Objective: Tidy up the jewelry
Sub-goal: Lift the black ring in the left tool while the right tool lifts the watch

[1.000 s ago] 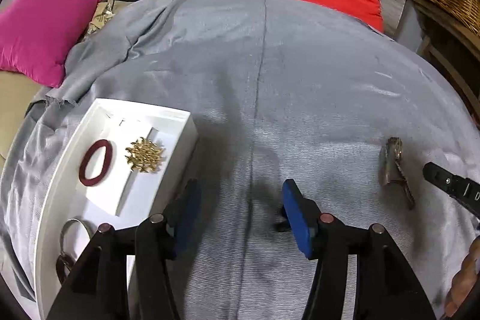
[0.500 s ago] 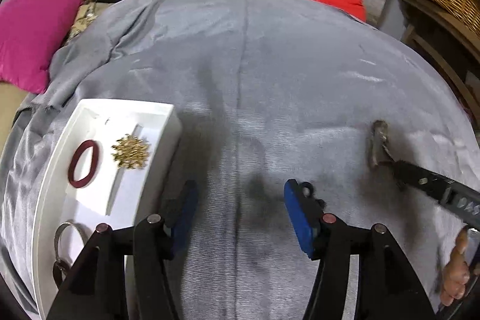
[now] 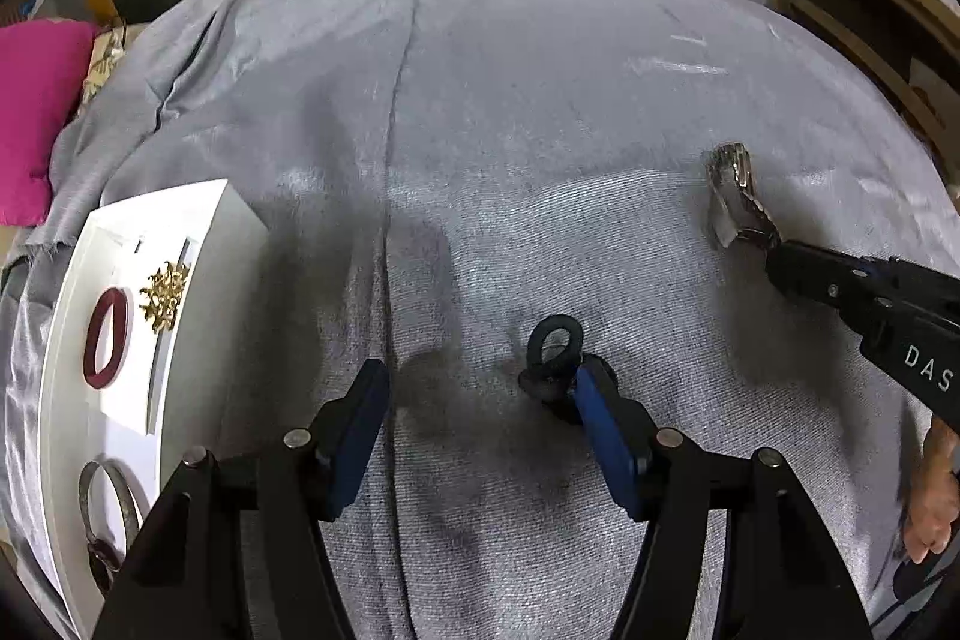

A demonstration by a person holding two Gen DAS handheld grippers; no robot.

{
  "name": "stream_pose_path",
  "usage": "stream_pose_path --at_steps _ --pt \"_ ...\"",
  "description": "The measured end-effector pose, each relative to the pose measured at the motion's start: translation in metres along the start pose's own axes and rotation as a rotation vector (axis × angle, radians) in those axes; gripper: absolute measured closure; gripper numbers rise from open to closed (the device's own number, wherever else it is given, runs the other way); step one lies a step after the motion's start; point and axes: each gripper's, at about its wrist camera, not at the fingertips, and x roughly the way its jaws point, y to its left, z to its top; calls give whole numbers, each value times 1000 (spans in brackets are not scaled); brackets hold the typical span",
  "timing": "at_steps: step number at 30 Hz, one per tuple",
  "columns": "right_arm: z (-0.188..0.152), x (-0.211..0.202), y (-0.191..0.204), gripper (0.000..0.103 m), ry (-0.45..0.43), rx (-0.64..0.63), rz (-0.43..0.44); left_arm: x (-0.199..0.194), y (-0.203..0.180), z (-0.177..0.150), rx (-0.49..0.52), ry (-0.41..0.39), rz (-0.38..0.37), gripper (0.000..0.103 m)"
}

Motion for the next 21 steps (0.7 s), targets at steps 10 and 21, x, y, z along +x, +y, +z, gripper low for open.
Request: stream_pose_path --at_steps 10,21 --pt "6 -15 -6 95 -31 75 78 -6 -1 2 -20 -18 -75 88" --pt "9 -31 -26 95 -35 182 161 -24 2 1 -59 -72 -109 88"
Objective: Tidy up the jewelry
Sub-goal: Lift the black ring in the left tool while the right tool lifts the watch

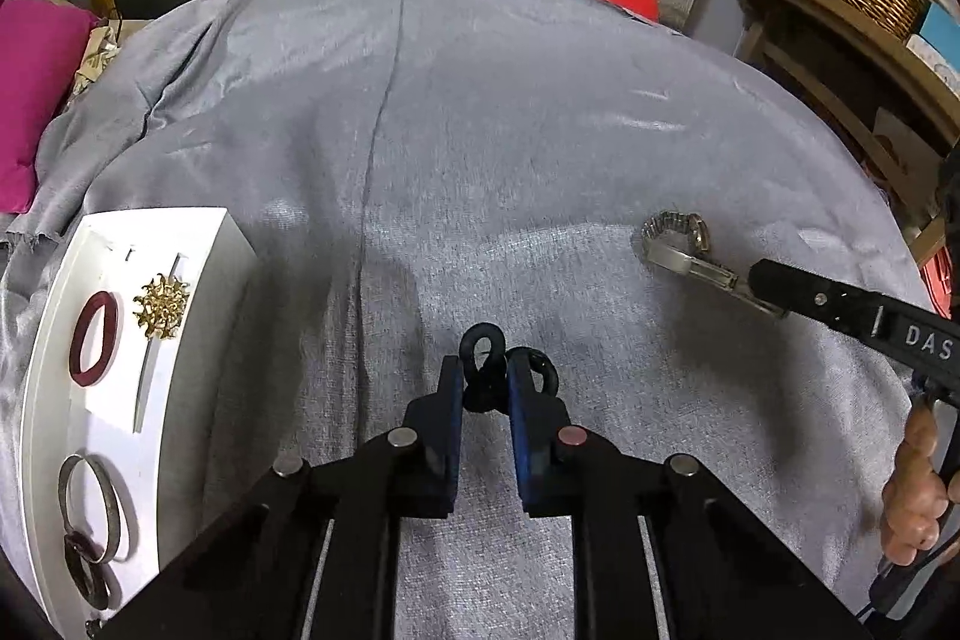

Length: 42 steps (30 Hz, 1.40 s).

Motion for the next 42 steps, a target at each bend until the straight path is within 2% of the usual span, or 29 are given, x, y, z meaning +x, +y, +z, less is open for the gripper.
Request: stream_pose_path --at_steps 16,23,25,28,31,39,42 --pt "-16 -43 -20 96 28 21 7 -19 -10 -14 14 -21 72 88" --pt "-40 -34 -20 95 149 -61 -98 -27 -11 -22 28 -30 86 88" --pt "-47 -27 -14 92 172 -114 -141 -28 -11 -23 29 -29 92 88" --pt "-49 -24 -3 91 163 -165 -184 -29 -8 -25 23 -31 90 88" --pt "-48 -20 5 81 149 -192 -203 -31 -7 -24 23 -35 93 88" --pt "-50 2 20 79 110 -290 -308 -35 -4 -25 24 -43 98 88" --pt "-51 4 24 85 100 -308 -325 -38 0 -25 14 -45 100 88"
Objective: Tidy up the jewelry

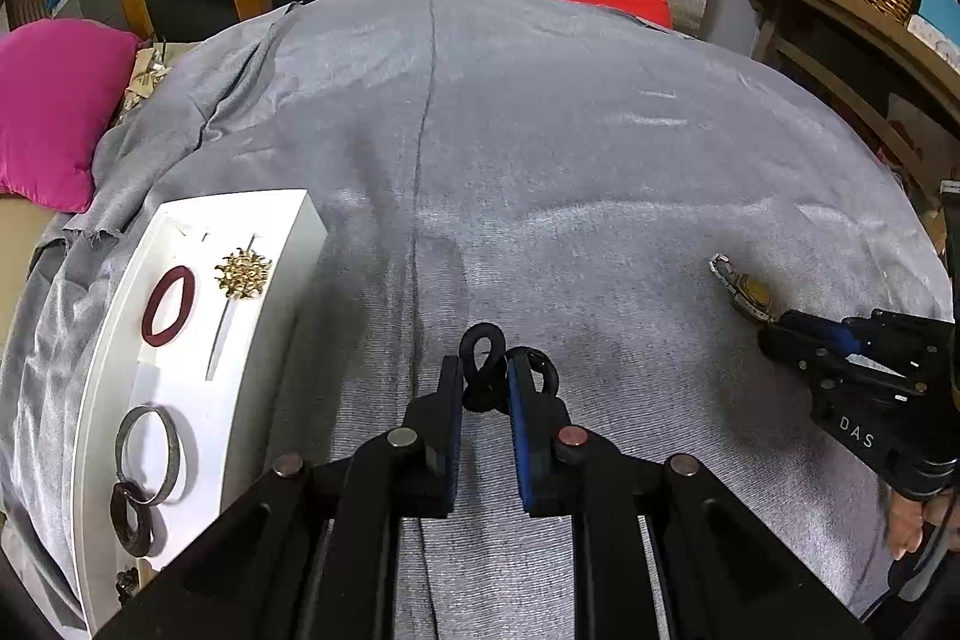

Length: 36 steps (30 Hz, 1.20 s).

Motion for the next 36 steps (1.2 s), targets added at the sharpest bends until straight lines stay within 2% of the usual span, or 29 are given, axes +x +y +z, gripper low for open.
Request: stream_pose_path --at_steps 5,14,20,22,27,32,33,35,36 --pt "3 -2 -3 96 0 40 35 -6 4 -2 -11 -8 -1 88" --pt "9 -18 -16 97 -17 229 317 -23 5 -7 -2 -55 36 88" --pt "17 -35 -10 100 -89 277 435 -33 13 -9 -19 -83 57 88" --pt "20 -41 -5 100 -103 270 432 -36 16 -9 -26 -87 57 88" --pt "24 -38 2 99 -78 243 354 -39 20 -11 -38 -88 55 88" --pt "19 -28 -7 95 5 243 304 -39 23 -11 -47 -88 62 88" --pt "18 -26 -10 91 14 252 303 -39 24 -11 -51 -86 60 88" --pt "15 -21 -15 71 31 273 307 -37 25 -12 -56 -78 65 88" --pt "15 -19 -18 65 36 291 306 -36 25 -12 -57 -74 69 88"
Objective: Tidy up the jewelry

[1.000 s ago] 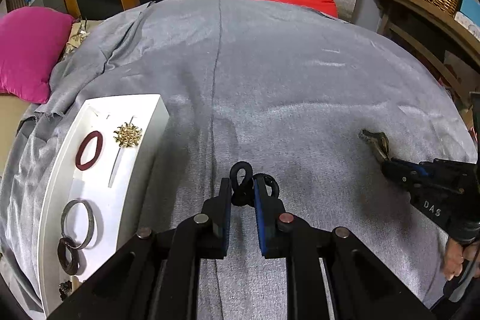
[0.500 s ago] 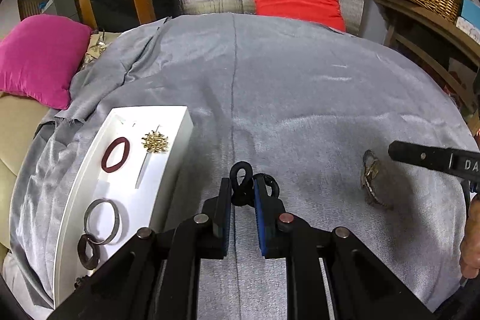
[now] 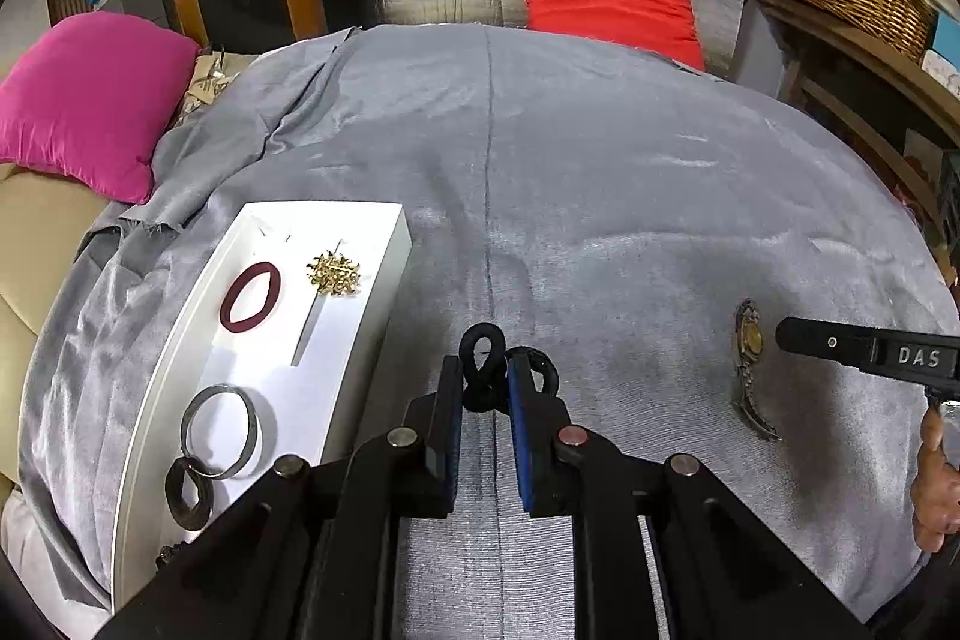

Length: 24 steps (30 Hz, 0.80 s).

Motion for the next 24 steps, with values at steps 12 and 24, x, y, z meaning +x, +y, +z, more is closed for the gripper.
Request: stream_pose_path --at_steps 12,24 --pt "-2 38 21 54 10 3 -126 5 1 1 -10 20 2 87" --pt "-2 46 36 78 -67 -108 -278 -3 21 0 -56 8 8 87"
